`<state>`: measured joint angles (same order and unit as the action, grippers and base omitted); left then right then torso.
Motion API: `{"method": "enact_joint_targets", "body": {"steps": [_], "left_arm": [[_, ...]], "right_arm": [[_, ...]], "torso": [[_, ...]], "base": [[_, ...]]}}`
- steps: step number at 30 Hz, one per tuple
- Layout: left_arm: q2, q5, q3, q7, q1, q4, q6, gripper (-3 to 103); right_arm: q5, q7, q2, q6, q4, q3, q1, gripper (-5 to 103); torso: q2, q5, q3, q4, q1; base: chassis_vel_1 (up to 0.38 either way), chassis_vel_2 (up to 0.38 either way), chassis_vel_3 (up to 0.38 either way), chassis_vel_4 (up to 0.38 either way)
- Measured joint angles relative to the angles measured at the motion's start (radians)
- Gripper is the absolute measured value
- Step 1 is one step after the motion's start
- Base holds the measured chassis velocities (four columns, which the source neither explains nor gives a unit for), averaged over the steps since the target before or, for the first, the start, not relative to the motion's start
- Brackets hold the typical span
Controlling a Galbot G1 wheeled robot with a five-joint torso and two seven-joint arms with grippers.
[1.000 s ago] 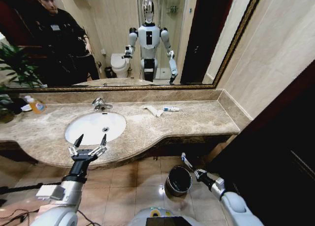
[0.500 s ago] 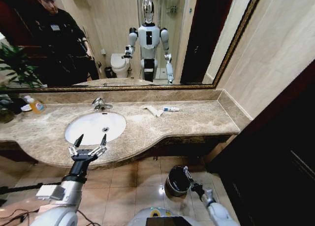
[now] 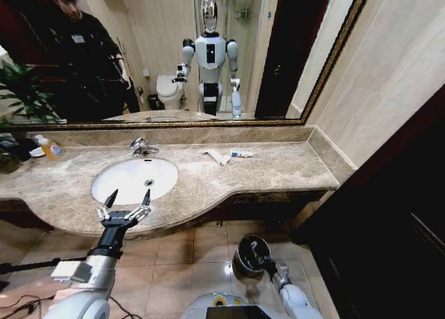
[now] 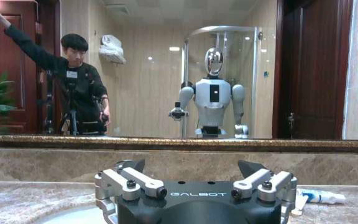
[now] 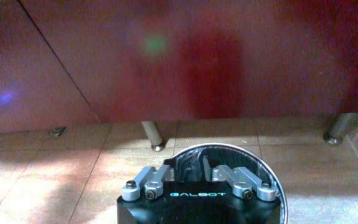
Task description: Pick up the trash from the sink and place it in the trash bin.
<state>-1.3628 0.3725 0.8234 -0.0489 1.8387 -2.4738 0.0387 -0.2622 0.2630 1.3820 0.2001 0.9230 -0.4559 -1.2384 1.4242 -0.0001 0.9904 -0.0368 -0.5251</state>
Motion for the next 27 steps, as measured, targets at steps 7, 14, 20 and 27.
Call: {"method": "enact_joint_targets", "body": {"steps": [7,14,20,27], "left_arm": [[0.0,0.0,0.0,0.0,0.0,0.0,0.0,100],[0.0,0.0,0.0,0.0,0.0,0.0,0.0,100],[0.0,0.0,0.0,0.0,0.0,0.0,0.0,100],[0.0,0.0,0.0,0.0,0.0,0.0,0.0,100]], "right_arm": [[-0.003,-0.002,-0.016,-0.001,-0.001,0.0,0.002,51],[-0.017,-0.001,-0.029,-0.001,-0.01,0.0,0.003,73],[-0.022,-0.001,-0.029,-0.001,-0.001,0.0,-0.002,97],[-0.023,-0.002,-0.024,0.002,0.007,-0.001,-0.012,100]], "torso": [[0.0,0.0001,0.0,0.0001,0.0],[0.0,0.0002,0.0,0.0,0.0],[0.0,0.0001,0.0,0.0,0.0],[0.0,0.0001,0.0,0.0,0.0]], "base": [[0.0,0.0,0.0,0.0],[0.0,0.0,0.0,0.0],[0.0,0.0,0.0,0.0],[0.0,0.0,0.0,0.0]]}}
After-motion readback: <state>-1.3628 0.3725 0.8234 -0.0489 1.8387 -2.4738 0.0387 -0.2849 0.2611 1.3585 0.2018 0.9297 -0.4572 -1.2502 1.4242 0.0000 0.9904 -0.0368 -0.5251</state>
